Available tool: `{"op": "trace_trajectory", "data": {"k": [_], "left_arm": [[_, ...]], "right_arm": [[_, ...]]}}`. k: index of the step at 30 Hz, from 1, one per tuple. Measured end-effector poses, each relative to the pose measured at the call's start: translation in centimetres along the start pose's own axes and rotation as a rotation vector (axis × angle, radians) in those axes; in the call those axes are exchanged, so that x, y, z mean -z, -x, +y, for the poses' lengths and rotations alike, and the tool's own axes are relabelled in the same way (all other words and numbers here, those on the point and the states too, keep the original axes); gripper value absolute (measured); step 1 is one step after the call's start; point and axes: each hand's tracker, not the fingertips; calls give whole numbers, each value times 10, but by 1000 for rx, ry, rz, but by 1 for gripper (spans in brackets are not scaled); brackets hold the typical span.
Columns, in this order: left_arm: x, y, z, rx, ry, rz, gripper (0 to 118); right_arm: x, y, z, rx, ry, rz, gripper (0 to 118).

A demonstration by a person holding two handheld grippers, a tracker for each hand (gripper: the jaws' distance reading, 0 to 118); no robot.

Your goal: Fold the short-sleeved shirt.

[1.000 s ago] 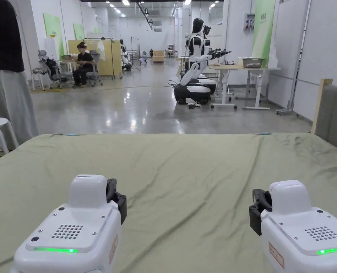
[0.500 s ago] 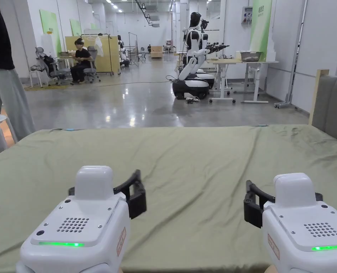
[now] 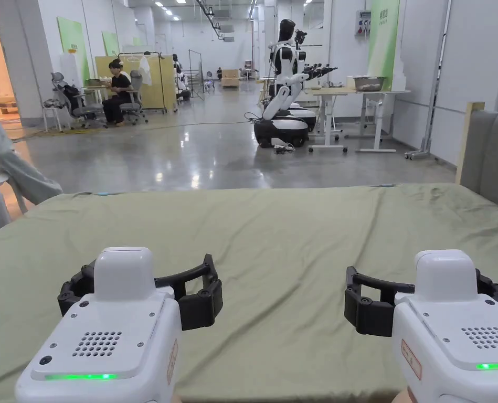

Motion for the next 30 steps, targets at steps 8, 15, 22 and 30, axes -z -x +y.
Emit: {"op": "trace_trajectory", "data": {"k": [8, 15, 22, 30], "left_arm": [[0, 1, 4, 9, 3, -20, 118], [-1, 4, 4, -4, 15, -24, 118], [1, 6, 0, -39, 39, -37, 118], [-3, 1, -2, 7, 32, -36, 118]], "right_arm": [[-1, 12, 0, 1, 2, 0, 118], [-6, 16, -1, -6, 24, 7, 118], [-9, 12, 2, 76, 77, 52, 118], [-20, 15, 11, 57, 27, 13, 118]]}}
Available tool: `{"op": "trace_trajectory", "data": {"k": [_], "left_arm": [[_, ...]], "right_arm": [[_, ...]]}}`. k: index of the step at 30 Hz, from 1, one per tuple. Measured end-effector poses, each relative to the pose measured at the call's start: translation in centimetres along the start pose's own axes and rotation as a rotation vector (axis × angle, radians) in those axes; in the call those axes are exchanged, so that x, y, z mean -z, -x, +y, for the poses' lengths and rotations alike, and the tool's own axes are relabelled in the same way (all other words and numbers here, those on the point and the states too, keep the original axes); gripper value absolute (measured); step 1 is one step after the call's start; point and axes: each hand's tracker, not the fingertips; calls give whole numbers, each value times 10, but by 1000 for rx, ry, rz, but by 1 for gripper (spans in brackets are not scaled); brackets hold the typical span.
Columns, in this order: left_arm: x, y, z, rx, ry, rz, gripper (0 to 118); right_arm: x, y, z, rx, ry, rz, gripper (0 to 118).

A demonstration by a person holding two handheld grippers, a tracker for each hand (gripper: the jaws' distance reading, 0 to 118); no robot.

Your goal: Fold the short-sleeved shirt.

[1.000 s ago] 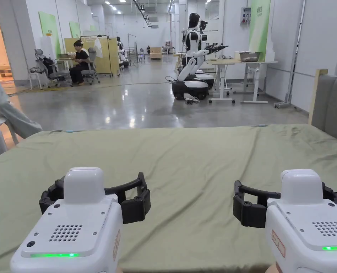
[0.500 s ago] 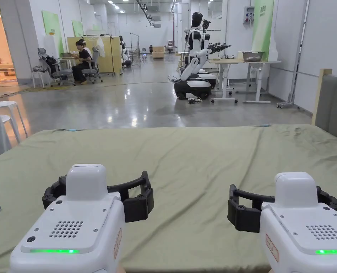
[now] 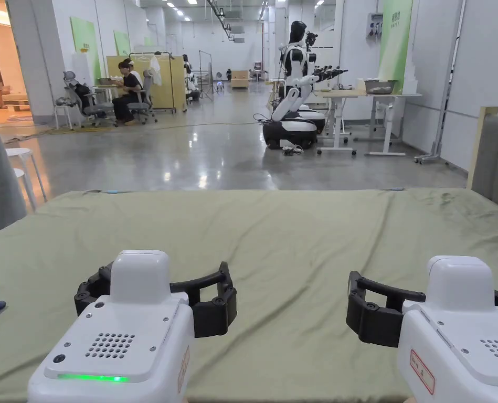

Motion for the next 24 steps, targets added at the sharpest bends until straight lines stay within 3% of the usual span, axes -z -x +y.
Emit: {"op": "trace_trajectory", "data": {"k": [15, 24], "left_arm": [[-5, 1, -1, 0, 2, 10, 118], [-6, 2, 0, 1, -4, 13, 118]], "right_arm": [[-2, 3, -4, -62, -25, -46, 118], [-3, -5, 4, 12, 38, 6, 118]]}}
